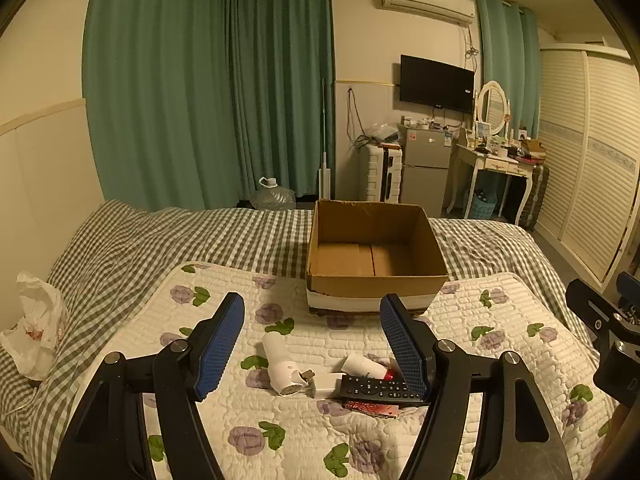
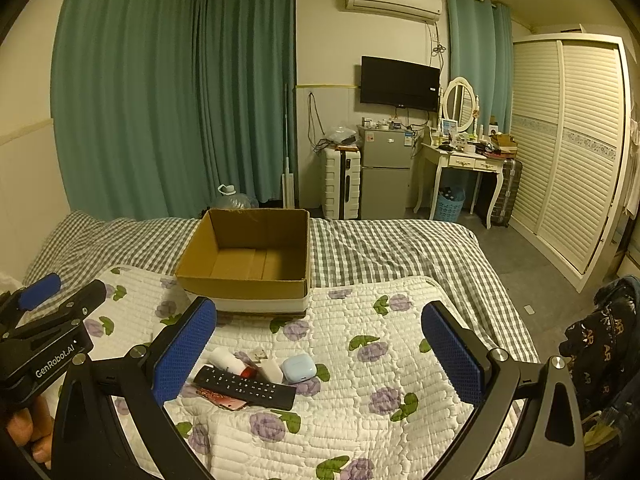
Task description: Organize rigid objects
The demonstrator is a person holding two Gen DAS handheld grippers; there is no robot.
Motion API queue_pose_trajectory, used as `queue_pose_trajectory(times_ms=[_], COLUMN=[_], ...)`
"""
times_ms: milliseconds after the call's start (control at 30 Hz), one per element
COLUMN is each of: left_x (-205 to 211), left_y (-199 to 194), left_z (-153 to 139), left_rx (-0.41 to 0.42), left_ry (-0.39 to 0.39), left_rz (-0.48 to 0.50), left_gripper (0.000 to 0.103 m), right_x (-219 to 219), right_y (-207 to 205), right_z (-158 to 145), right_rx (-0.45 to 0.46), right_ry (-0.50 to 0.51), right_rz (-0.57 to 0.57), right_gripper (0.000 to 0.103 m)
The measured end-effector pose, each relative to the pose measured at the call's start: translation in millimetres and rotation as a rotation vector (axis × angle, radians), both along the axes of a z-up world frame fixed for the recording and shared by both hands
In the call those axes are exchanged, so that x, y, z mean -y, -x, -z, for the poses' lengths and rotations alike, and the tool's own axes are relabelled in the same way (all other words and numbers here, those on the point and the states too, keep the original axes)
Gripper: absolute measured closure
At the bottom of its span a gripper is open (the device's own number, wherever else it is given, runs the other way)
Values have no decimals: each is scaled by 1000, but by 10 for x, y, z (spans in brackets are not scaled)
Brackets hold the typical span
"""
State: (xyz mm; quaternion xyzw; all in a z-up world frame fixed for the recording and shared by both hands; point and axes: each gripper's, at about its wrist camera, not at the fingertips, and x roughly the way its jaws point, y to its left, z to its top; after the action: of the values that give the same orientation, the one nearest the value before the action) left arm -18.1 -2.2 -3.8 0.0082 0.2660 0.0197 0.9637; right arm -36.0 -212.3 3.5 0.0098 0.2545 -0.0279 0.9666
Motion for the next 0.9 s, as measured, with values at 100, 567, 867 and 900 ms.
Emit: queue_pose_trajectory(times_ms=[100,567,867,900], left_x=[2,-215,-380,-391], left_y=[-3,-128,-379,-417], left_z=[1,-71,313,414], left_rx=[0,26,-64,-85], left_ry=[2,42,14,-14], left_rz=[5,15,37,33], left_gripper=[30,30,30,30], right_x=[4,125,253,272], right_y=[-8,-55,-309,-354], right_z=[-9,-106,152,208], right_rx=[4,105,61,49], right_ry=[-6,-21,26,31], right_rz=[-4,-20,-14,-10], right_gripper=[0,0,0,0])
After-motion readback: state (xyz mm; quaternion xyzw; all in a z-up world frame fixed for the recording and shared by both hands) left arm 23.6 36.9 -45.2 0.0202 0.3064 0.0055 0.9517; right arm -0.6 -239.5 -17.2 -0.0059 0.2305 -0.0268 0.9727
